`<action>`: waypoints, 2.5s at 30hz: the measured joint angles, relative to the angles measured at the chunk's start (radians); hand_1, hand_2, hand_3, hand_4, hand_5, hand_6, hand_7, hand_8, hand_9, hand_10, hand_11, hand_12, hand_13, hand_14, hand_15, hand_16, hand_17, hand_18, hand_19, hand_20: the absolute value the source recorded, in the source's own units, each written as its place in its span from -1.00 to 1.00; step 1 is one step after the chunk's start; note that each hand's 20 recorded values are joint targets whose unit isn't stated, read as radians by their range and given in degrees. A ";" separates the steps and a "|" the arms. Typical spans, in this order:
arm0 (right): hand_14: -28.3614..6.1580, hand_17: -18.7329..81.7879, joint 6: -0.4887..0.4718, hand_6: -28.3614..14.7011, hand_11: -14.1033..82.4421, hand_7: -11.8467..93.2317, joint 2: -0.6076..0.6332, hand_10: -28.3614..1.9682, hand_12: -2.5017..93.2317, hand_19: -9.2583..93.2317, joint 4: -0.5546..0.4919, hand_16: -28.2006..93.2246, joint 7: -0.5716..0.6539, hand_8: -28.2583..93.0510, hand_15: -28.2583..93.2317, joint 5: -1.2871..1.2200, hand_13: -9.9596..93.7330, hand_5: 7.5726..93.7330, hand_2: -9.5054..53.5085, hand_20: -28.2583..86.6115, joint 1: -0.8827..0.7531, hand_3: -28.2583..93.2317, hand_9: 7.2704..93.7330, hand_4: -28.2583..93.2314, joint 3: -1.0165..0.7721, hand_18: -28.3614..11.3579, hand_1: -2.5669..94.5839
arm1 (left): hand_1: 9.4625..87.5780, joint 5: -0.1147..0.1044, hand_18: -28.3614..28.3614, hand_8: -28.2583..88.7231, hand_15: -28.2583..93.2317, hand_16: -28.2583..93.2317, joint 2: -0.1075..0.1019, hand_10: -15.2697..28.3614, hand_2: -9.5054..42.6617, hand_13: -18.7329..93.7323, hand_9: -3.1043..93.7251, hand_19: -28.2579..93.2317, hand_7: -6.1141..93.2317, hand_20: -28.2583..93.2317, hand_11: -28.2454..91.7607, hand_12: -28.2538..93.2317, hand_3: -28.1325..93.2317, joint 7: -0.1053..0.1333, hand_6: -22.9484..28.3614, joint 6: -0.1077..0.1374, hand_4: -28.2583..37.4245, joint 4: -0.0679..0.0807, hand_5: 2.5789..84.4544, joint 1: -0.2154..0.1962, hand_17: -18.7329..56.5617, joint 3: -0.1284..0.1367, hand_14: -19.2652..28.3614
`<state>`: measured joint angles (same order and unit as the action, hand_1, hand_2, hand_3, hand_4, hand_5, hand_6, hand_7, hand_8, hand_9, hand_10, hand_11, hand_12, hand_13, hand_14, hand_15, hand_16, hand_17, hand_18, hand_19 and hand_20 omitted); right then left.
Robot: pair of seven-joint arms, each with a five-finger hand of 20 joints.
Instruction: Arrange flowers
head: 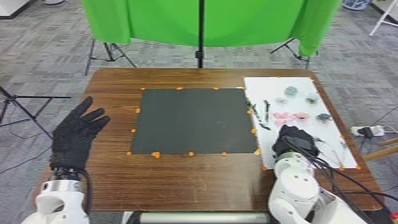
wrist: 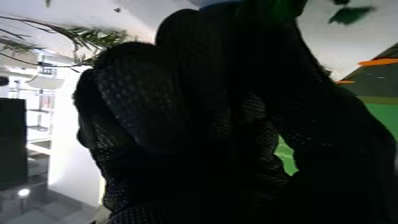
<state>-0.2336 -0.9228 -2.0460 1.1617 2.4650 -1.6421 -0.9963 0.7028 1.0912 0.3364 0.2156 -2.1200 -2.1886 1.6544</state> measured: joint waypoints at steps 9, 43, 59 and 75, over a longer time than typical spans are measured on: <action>0.28 0.46 0.177 0.08 0.16 -0.24 0.040 0.07 -0.39 1.00 0.010 -0.26 -0.030 -0.30 0.51 0.028 0.90 0.82 -1.00 0.07 -0.025 0.63 0.87 -1.00 0.009 -0.58 0.25 | -0.63 -0.010 0.85 -0.64 0.45 -0.66 -0.005 0.62 -0.27 -0.23 -0.21 0.28 -0.70 -0.02 -0.04 -0.31 0.68 0.021 0.24 0.012 -0.93 -0.005 -0.16 -0.011 -0.68 0.002 0.88; 0.31 0.51 0.053 0.05 0.16 -0.33 -0.420 0.04 -0.42 1.00 0.212 -0.25 -0.519 -0.23 0.50 0.079 0.96 0.90 -1.00 0.16 0.386 0.68 0.95 -1.00 0.324 -0.61 0.22 | -0.63 -0.016 0.85 -0.64 0.45 -0.66 -0.090 0.62 -0.27 -0.23 -0.21 0.28 -0.70 -0.02 -0.03 -0.31 0.68 0.027 0.24 0.054 -0.93 -0.024 -0.17 0.026 -0.68 0.017 0.87; 0.31 0.47 0.201 0.08 0.17 -0.32 -0.455 0.09 -0.43 1.00 0.441 -0.24 -0.412 -0.25 0.50 0.014 0.94 0.88 -1.00 0.15 0.581 0.66 0.92 -1.00 0.621 -0.57 0.22 | -0.63 -0.006 0.86 -0.64 0.45 -0.66 -0.115 0.62 -0.27 -0.23 -0.21 0.28 -0.70 -0.01 -0.03 -0.31 0.67 -0.008 0.23 0.023 -0.93 0.031 -0.17 0.216 -0.68 -0.068 0.88; 0.17 0.32 0.171 0.16 0.17 -0.43 -0.441 0.02 -0.53 1.00 0.406 -0.27 -0.477 -0.72 0.51 0.014 0.79 0.59 -1.00 0.05 0.517 0.65 0.78 -1.00 0.585 -0.65 -0.12 | -0.63 -0.006 0.86 -0.64 0.45 -0.66 -0.117 0.62 -0.27 -0.23 -0.21 0.29 -0.70 -0.01 -0.03 -0.31 0.68 -0.002 0.24 0.016 -0.93 0.031 -0.17 0.204 -0.68 -0.068 0.88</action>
<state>-0.0623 -1.3642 -1.6403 0.6851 2.4792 -1.1256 -0.4108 0.6970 0.9740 0.3348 0.2316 -2.0891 -1.9849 1.5865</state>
